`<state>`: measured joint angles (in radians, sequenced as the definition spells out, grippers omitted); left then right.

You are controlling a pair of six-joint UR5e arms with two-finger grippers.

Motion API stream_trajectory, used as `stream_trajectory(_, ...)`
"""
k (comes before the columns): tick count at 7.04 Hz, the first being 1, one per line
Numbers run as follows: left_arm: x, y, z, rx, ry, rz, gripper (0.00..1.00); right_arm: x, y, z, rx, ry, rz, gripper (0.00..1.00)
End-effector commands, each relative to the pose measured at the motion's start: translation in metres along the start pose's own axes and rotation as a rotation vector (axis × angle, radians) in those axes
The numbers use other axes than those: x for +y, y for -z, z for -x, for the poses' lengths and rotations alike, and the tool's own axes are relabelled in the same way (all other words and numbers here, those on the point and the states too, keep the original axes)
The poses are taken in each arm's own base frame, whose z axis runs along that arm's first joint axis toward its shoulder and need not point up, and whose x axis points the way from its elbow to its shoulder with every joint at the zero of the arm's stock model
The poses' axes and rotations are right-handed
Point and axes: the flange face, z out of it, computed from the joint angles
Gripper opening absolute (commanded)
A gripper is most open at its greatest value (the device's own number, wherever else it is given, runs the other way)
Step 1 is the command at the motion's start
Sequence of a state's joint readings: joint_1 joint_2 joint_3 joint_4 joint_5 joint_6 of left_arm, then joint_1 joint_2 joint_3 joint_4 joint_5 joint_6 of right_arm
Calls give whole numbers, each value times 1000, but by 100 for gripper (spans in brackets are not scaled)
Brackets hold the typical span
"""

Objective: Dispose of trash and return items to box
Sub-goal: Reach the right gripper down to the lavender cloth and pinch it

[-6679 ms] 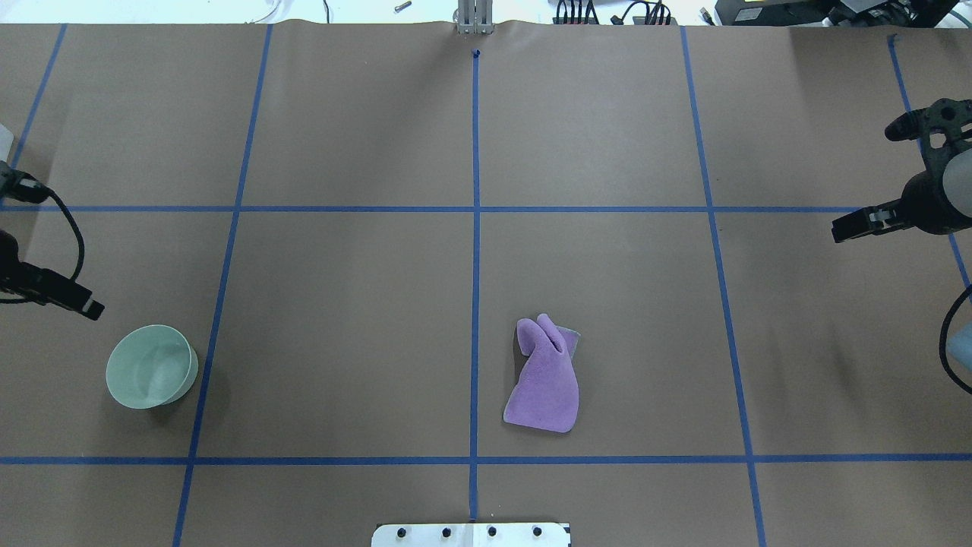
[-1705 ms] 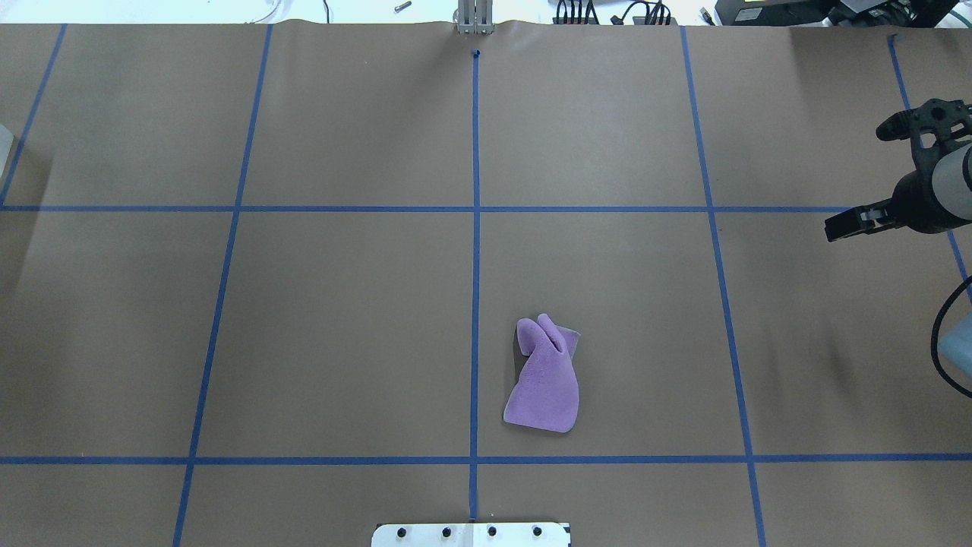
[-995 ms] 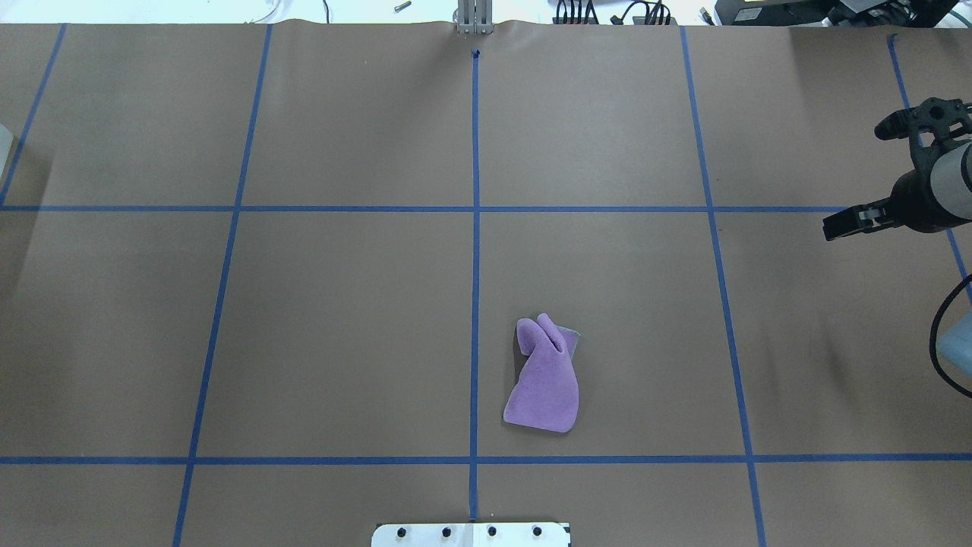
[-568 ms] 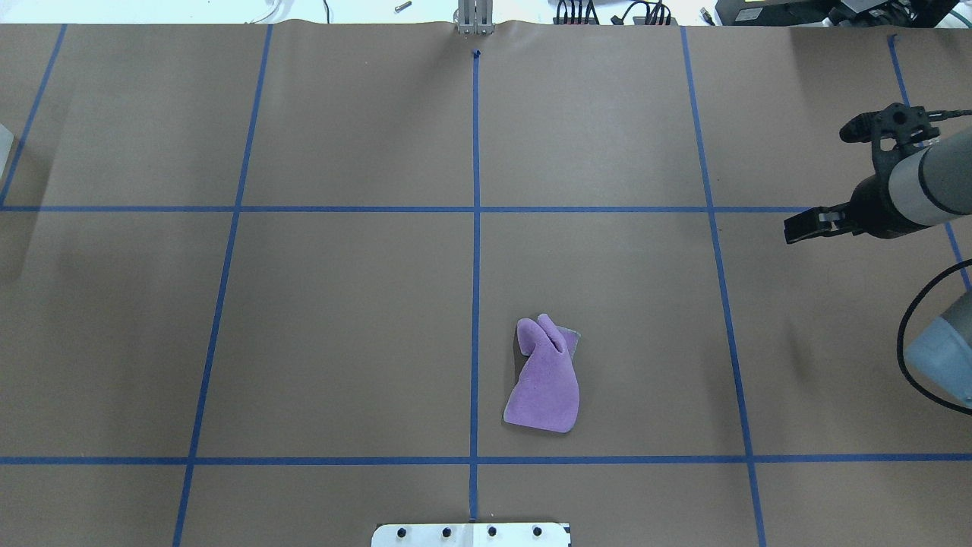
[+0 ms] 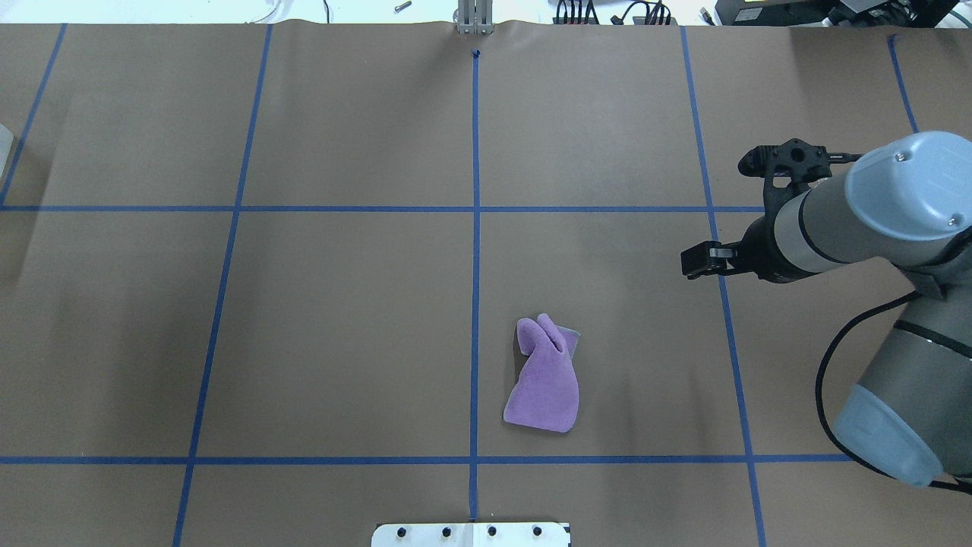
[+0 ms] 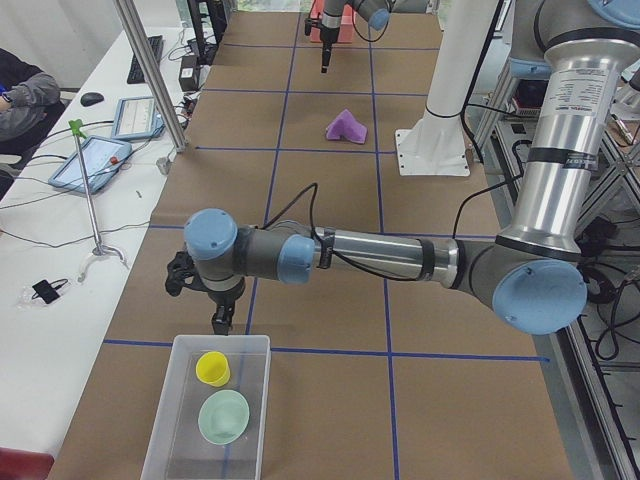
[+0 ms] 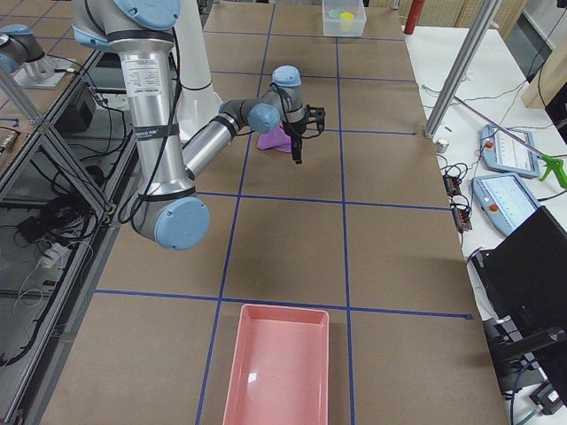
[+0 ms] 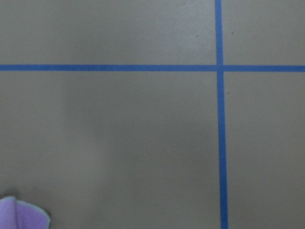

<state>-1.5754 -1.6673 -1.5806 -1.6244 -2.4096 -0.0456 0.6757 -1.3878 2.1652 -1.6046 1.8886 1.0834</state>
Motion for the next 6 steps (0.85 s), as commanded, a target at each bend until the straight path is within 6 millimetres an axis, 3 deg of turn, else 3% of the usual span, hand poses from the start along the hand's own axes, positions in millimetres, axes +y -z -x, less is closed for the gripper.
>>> stream_trajectory(1,57,-13,-15,3,-6,32,99,45,3,71,25,-6,14,100)
stream_trajectory(3,58,-15,-13,2,-4,35,99,84,-6,139,36,-15,23,100)
stream_trajectory(4,59,-16,-12,2,0,37,99,101,-19,164,39,-25,25,99)
stream_trajectory(5,59,-17,-12,4,-2,40,99,105,-35,190,50,-55,22,95)
stream_trajectory(6,60,-18,-10,3,3,41,99,106,-47,203,62,-58,11,89)
